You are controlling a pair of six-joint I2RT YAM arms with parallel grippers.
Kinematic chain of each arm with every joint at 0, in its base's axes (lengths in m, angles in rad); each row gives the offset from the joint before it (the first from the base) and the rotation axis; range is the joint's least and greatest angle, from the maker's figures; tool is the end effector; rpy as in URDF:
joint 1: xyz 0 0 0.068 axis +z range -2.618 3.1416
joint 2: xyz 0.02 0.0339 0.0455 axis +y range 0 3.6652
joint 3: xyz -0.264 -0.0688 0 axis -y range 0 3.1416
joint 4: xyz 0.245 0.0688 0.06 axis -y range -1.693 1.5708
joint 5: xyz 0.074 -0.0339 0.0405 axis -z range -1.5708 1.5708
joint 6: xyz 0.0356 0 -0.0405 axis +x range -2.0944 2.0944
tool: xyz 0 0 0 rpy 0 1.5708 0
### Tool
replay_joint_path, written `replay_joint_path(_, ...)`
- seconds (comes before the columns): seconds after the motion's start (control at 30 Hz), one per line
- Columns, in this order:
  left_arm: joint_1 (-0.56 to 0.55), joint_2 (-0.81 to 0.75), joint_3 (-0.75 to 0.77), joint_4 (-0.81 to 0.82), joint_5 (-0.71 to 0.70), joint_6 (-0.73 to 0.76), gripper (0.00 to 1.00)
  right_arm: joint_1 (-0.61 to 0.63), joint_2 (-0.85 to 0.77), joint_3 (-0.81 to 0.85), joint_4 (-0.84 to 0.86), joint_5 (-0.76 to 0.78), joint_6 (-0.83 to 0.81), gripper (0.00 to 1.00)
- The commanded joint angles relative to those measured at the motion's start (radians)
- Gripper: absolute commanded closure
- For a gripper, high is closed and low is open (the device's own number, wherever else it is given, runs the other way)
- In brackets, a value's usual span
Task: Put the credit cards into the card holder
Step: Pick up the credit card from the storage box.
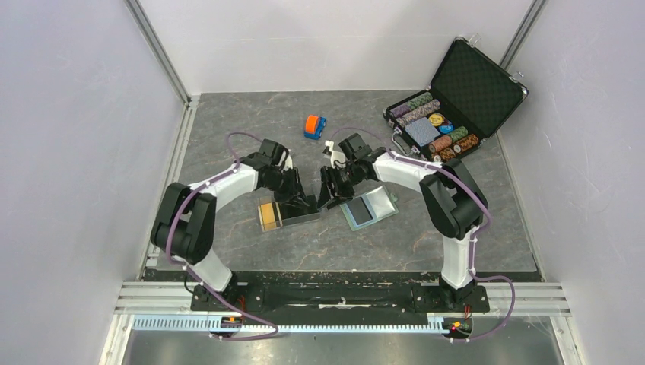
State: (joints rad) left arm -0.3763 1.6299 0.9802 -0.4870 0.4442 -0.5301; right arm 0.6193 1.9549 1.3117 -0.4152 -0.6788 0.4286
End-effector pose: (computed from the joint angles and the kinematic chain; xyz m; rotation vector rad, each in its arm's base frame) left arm 0.2842 -0.1287 0.1803 -0.0767 2.8271 -0.8462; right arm 0.3134 0.2509 0.1707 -0.5216 2.7479 1.2164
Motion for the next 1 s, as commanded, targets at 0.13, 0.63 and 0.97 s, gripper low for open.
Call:
replay_joint_path(0.13, -0.006, 0.082, -0.003, 0.052, -0.091, -0.063, 0.63, 0.023, 0.033, 0.043, 0.029, -0.002, -0.004, 0.55)
replay_joint_path(0.63, -0.083, 0.077, 0.033, -0.071, -0.35, 0.009, 0.6, 0.025, 0.042, 0.044, 0.037, -0.016, -0.001, 0.65)
replay_joint_path(0.97, -0.152, 0.129, 0.089, -0.144, -0.439, 0.024, 0.63, 0.027, 0.044, 0.039, 0.039, -0.021, 0.001, 0.77)
